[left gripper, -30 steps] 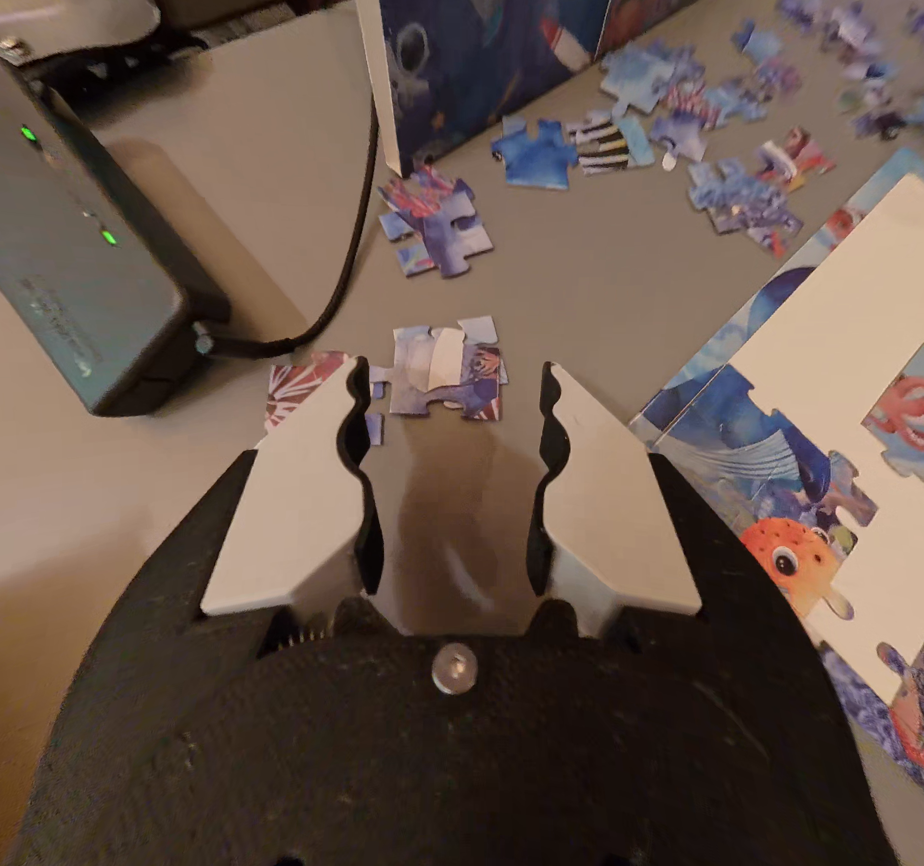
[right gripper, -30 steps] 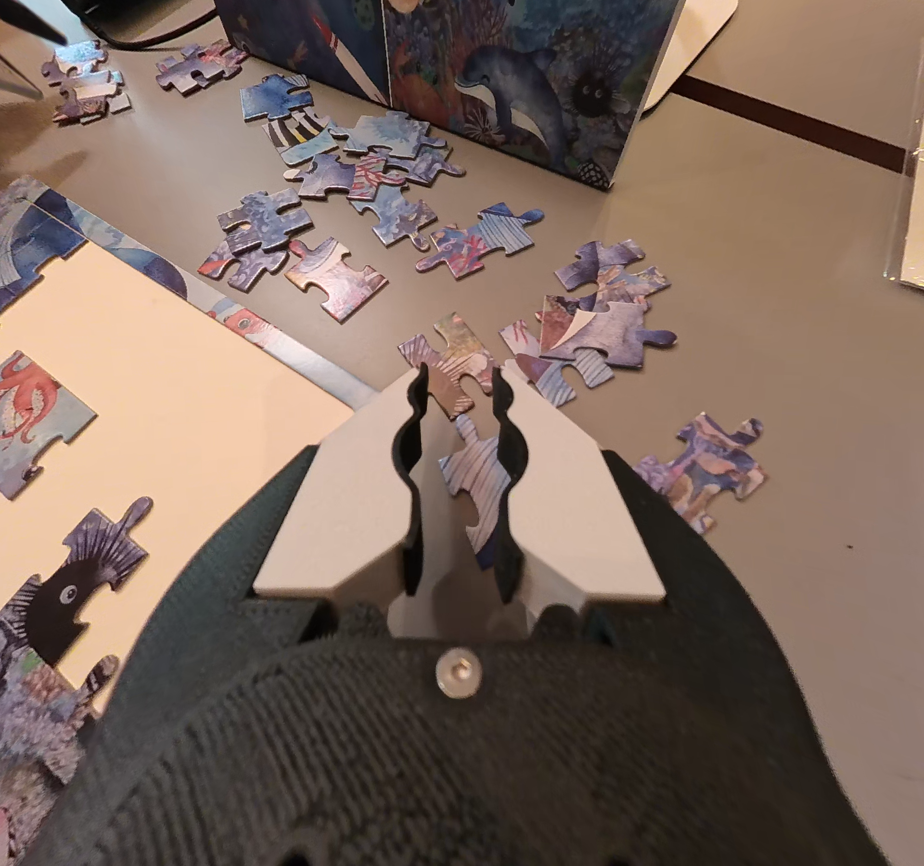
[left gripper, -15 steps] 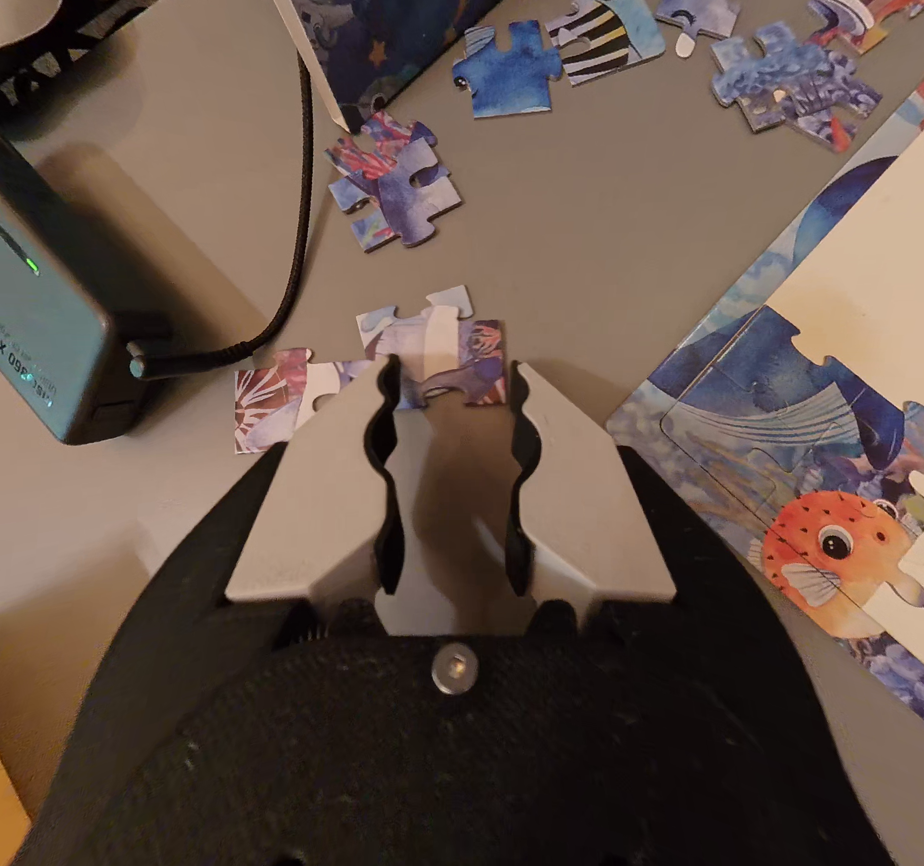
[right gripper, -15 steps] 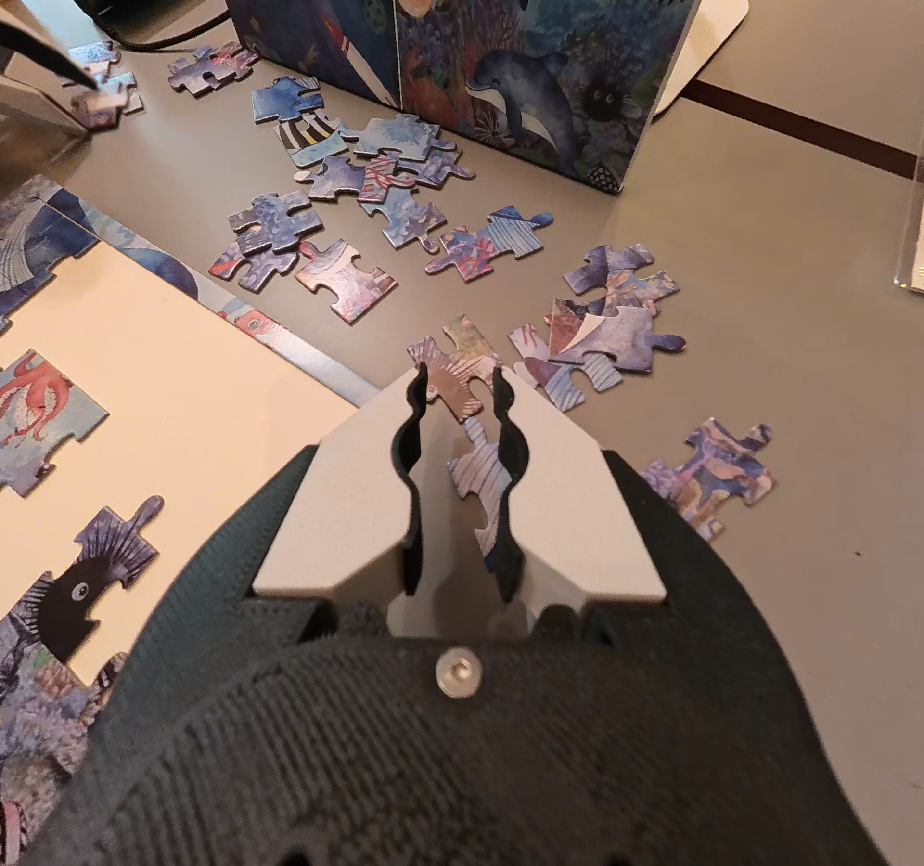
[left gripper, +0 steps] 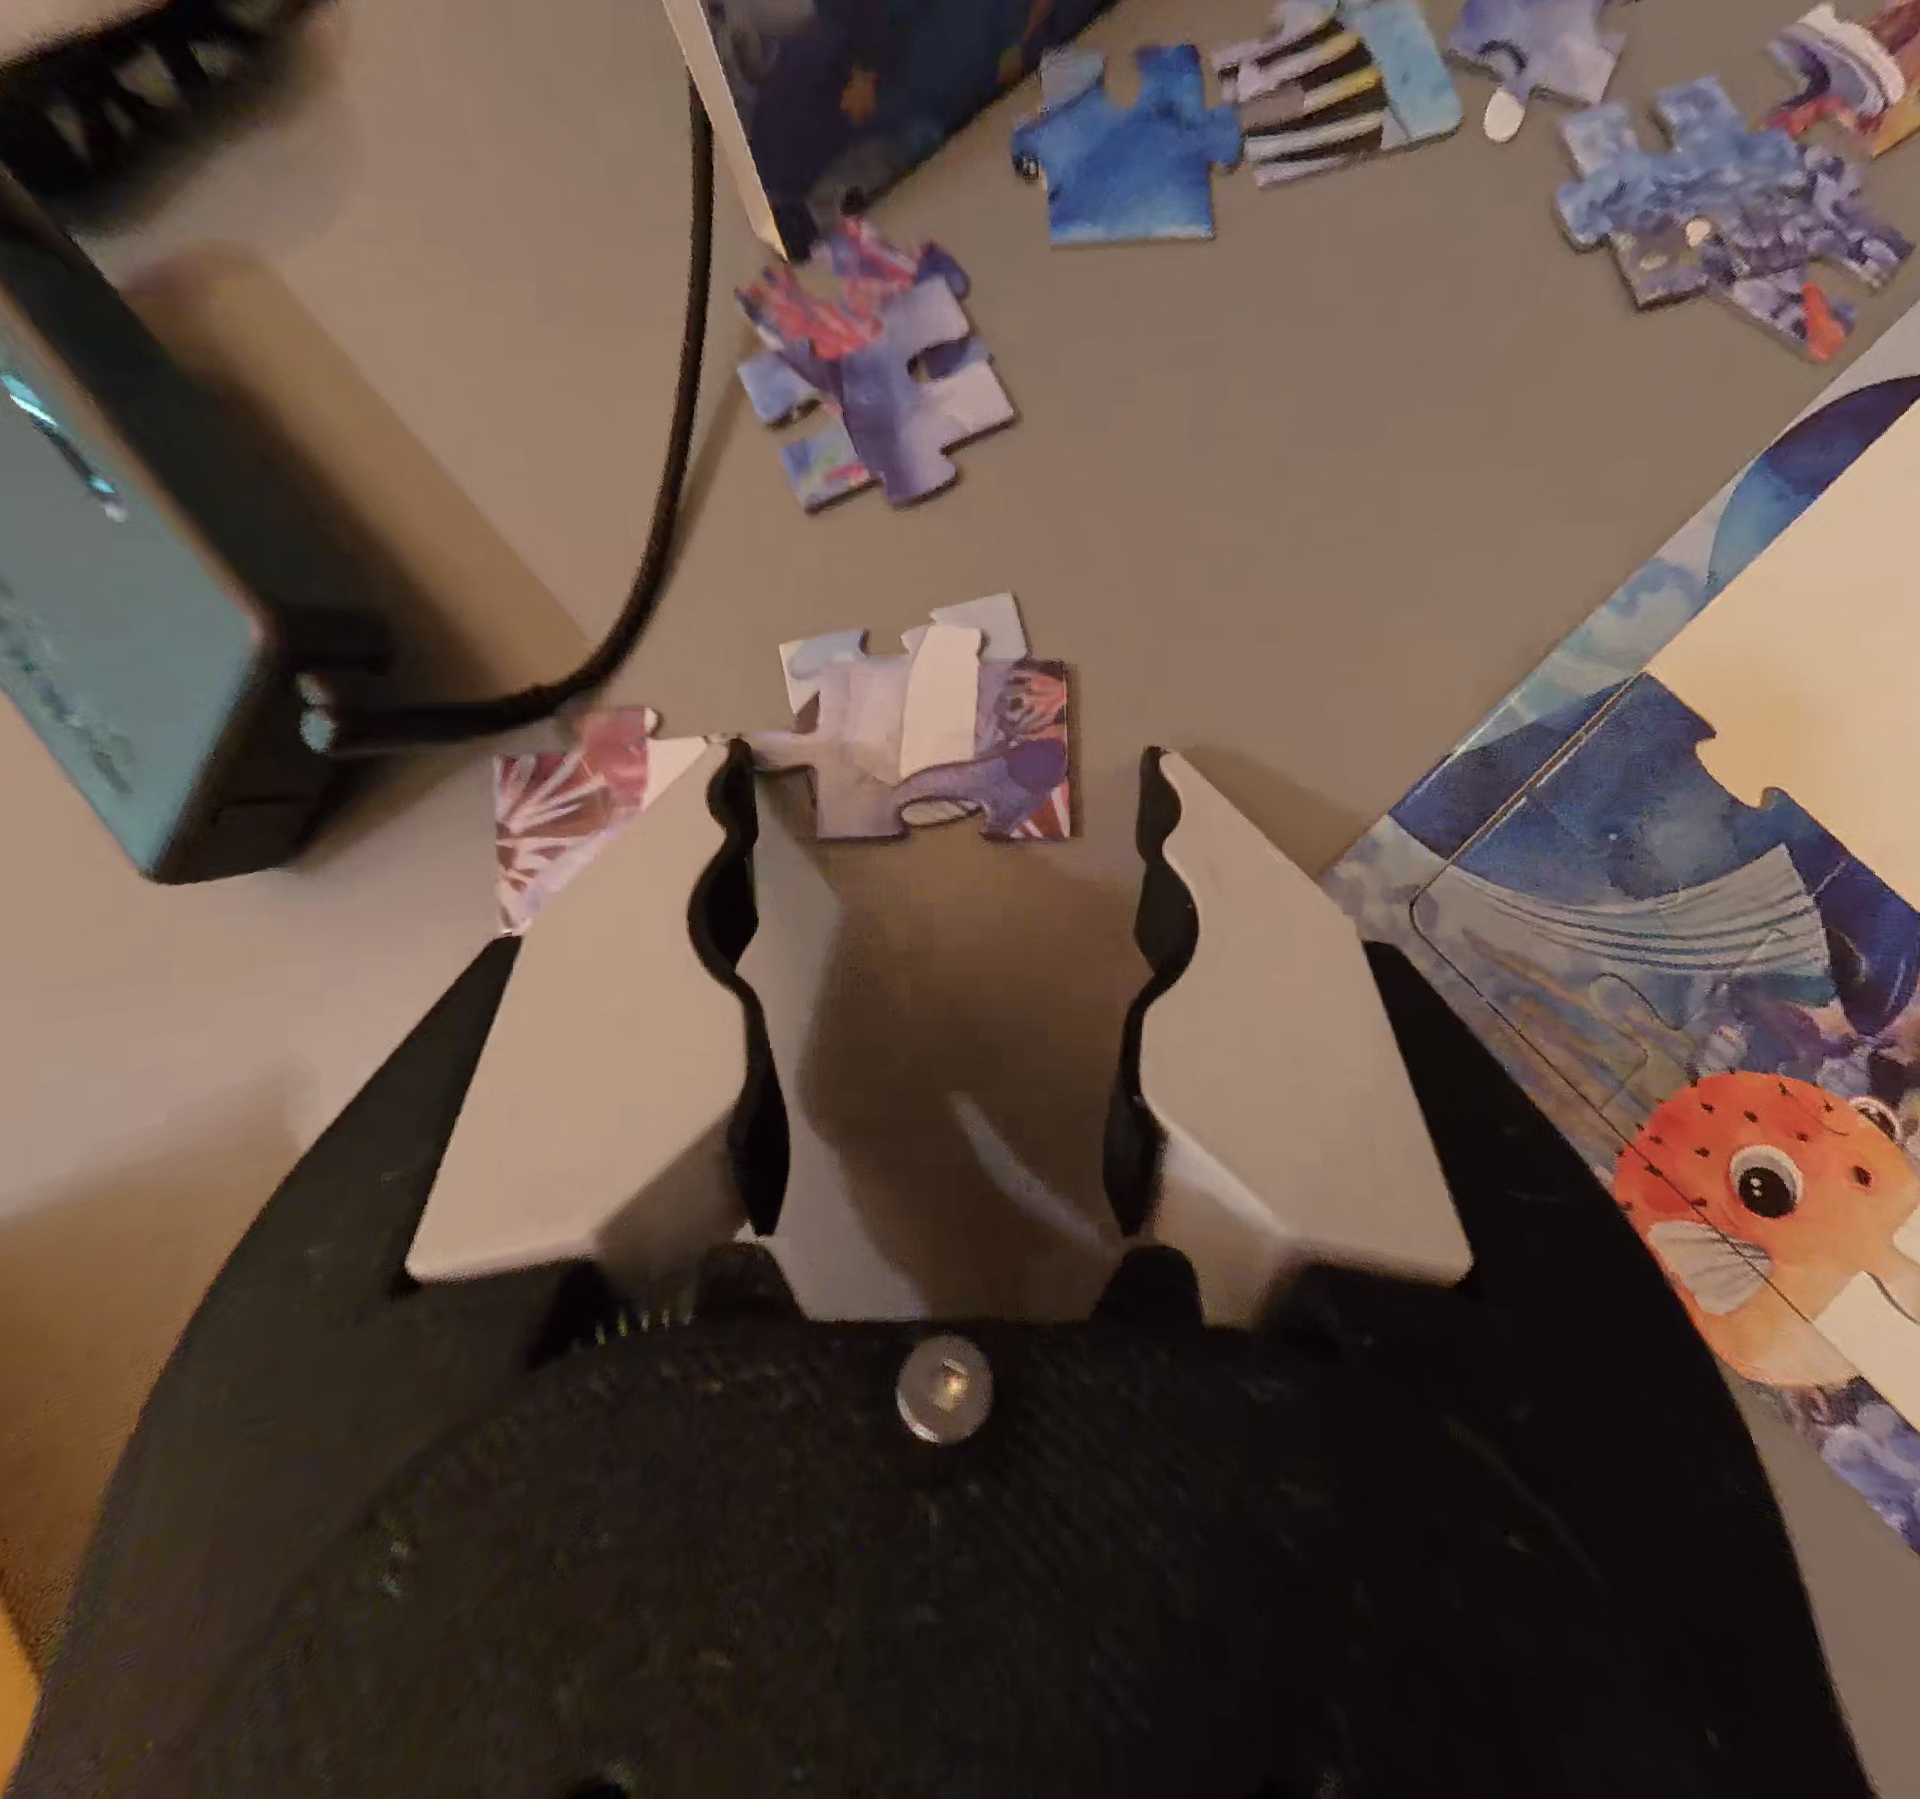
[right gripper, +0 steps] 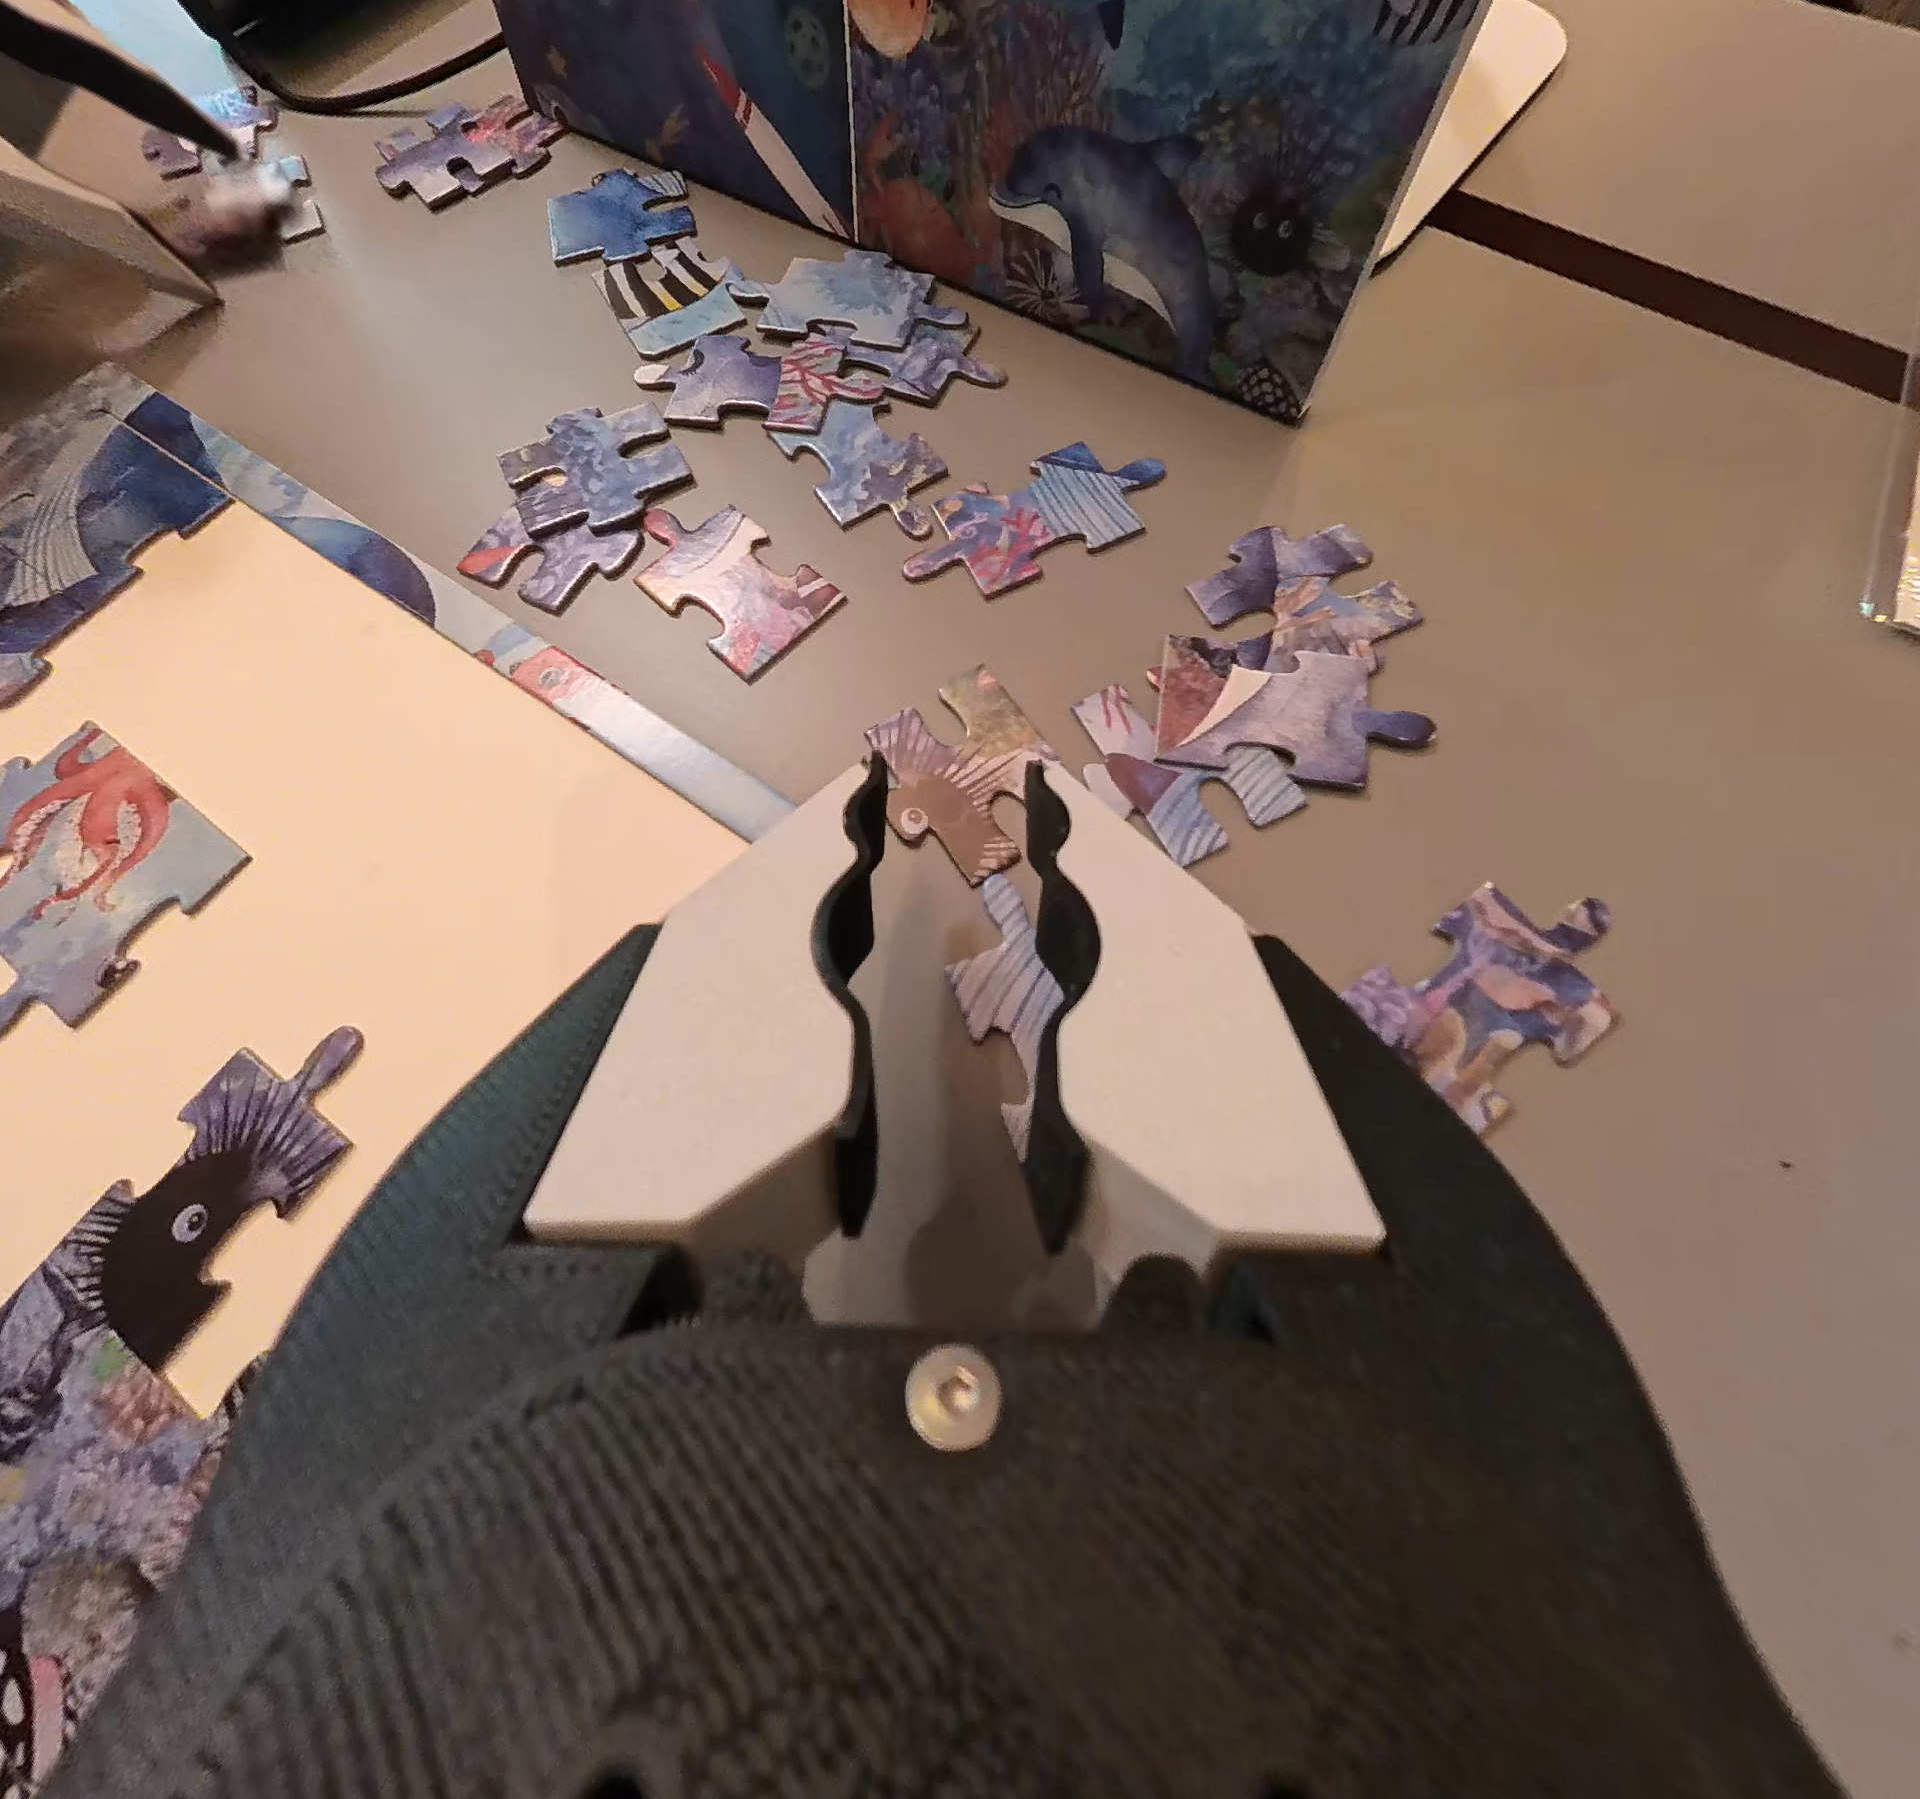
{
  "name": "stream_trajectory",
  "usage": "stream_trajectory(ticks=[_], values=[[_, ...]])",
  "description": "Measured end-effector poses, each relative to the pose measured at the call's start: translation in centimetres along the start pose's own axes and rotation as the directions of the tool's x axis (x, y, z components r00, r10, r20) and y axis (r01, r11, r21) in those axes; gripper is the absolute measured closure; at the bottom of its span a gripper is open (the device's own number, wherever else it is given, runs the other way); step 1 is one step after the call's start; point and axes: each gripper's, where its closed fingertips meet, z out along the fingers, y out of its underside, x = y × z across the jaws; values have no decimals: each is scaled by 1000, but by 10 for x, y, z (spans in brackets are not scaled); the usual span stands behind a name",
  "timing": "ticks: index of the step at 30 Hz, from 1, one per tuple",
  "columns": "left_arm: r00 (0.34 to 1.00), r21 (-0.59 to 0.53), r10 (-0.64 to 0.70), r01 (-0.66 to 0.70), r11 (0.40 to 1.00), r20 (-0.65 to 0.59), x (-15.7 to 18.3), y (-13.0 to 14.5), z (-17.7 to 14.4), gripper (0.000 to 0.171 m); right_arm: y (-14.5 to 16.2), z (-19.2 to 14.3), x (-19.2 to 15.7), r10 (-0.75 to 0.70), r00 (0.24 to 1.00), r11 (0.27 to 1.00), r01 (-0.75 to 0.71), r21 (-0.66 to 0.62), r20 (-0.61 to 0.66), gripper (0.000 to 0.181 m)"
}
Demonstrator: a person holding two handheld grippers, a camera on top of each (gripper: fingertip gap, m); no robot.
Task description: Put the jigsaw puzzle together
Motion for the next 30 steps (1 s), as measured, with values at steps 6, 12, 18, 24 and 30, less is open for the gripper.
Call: stream_trajectory(ticks=[6,12,18,24,30], values=[[999,-3,40,-40,999,-23,9,-1,-1,124,1,1,-1,-4,1000,1000,4,-6,3,156],[994,36,101,-100,994,-29,18,-9,-3,124,0,1,-1,-4,1000,1000,4,-4,2,156],[982,214,173,-155,964,-70,54,-40,-7,125,0,1,-2,-6,1000,1000,6,-4,2,156],[983,129,178,-172,977,-43,66,-52,16,119,2,6,-2,5,1000,1000,-5,-15,9,156],[999,261,26,-36,965,40,8,-52,-41,124,1,3,0,6,1000,1000,-6,-3,-2,156]])
